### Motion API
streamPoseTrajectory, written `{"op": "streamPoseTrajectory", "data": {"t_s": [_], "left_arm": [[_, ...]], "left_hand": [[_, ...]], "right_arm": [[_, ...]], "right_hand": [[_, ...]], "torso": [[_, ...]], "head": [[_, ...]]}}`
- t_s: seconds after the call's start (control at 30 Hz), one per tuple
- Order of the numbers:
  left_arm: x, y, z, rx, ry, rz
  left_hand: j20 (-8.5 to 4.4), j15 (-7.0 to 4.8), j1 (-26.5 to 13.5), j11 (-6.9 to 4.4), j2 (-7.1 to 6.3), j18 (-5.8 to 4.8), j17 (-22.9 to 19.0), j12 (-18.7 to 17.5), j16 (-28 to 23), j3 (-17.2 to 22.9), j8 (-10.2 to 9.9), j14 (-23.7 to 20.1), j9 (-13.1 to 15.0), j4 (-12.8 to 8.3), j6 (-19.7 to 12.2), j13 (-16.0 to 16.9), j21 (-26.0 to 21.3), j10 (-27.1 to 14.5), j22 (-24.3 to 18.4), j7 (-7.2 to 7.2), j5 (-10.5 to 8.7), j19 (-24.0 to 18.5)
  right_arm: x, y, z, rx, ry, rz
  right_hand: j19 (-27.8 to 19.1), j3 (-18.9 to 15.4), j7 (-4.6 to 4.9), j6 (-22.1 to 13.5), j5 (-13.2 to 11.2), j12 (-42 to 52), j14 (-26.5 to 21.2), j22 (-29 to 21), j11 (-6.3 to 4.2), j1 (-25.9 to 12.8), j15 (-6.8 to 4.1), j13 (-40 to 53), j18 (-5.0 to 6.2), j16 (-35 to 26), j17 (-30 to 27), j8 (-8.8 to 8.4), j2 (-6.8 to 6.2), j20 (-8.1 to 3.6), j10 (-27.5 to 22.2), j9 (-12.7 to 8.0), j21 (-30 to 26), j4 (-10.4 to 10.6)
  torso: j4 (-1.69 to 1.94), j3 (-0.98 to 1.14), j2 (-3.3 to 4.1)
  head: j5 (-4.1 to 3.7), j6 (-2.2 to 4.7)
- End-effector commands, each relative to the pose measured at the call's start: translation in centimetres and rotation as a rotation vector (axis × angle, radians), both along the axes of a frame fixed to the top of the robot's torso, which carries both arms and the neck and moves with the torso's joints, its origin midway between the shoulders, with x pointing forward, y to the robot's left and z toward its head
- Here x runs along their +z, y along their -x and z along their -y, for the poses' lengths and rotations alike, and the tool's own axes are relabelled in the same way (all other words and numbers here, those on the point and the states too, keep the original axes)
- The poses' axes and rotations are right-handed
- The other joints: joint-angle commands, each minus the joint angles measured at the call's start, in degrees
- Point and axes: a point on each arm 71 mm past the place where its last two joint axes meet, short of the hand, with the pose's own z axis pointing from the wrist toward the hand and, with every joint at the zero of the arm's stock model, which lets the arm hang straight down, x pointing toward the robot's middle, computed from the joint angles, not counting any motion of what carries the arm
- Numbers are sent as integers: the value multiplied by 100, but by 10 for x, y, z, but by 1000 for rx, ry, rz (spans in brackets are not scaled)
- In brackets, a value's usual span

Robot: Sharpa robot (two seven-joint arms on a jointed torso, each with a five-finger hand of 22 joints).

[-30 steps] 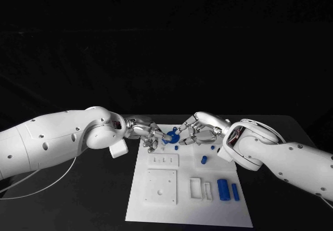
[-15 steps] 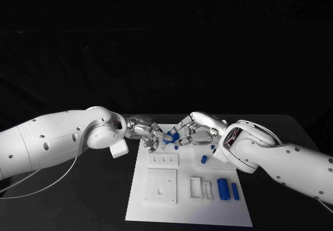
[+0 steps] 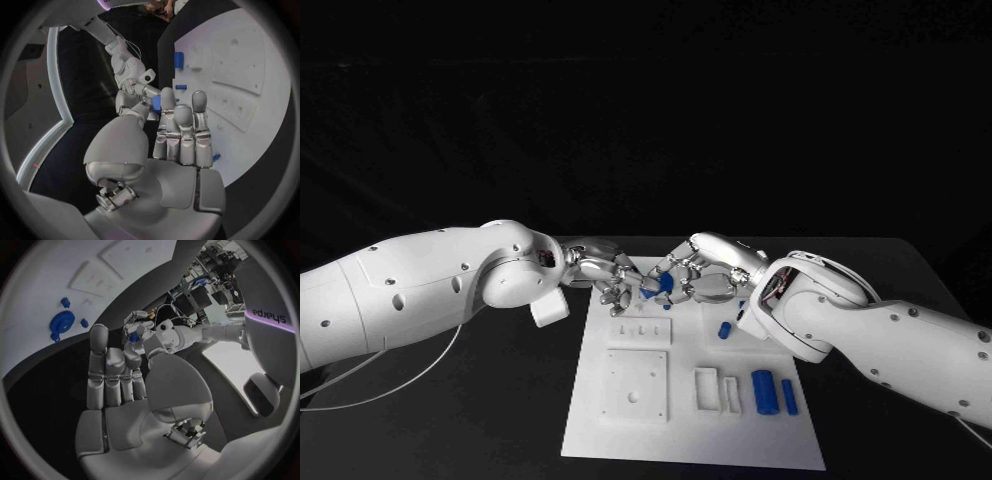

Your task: Assemble the parts on the task board

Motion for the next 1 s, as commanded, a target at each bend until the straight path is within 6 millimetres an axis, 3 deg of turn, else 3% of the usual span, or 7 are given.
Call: {"op": "streamPoseTrajectory", "data": {"t_s": [0.03,0.33,0.53,0.8,1.0], "left_arm": [[1,0,2,2,8,9],[1,0,3,10,5,12],[1,0,3,12,7,12],[1,0,4,15,11,10],[1,0,3,19,17,5]], "left_hand": [[13,-32,538,-33,501,-90,-5,23,32,17,21,-13,2,0,8,1,23,6,115,-32,-4,30],[10,-34,541,-35,499,-89,-24,39,41,12,20,-8,20,10,9,1,31,6,114,-34,-7,34],[10,-35,541,-35,499,-89,-26,40,42,11,20,-7,21,10,9,1,32,6,114,-34,-6,34],[10,-35,537,-35,498,-89,-37,41,39,7,18,-7,23,21,9,-3,34,3,112,-35,-14,36],[10,-34,533,-33,496,-89,-41,39,39,2,18,-6,23,31,8,-5,33,1,111,-35,-16,36]], "right_arm": [[-2,2,-3,16,4,5],[-3,2,-6,18,1,1],[-4,2,-7,10,-1,4],[-4,1,-6,-19,-1,34],[-3,0,-5,-48,-1,70]], "right_hand": [[43,-46,-36,25,-27,31,32,31,-2,-24,-5,6,86,24,6,-21,44,8,31,9,-27,3],[131,-387,-78,132,-82,105,76,238,-19,-133,-19,77,73,103,63,-21,162,-1,83,17,-192,59],[175,-512,-182,432,-68,148,116,348,-84,-195,-64,127,42,151,101,-14,236,-45,134,65,-224,140],[208,-563,-392,966,-104,146,149,450,-208,-201,-150,155,-26,168,125,2,324,-127,180,253,-239,253],[251,-483,-457,1100,-207,150,181,557,-258,-137,-196,204,-81,154,135,-12,328,-187,239,435,-267,275]], "torso": [[4,0,-3],[-2,-1,1],[-1,2,1],[-3,4,-1],[-2,2,0]], "head": [[11,-12],[20,-17],[23,-17],[19,-20],[14,-23]]}}
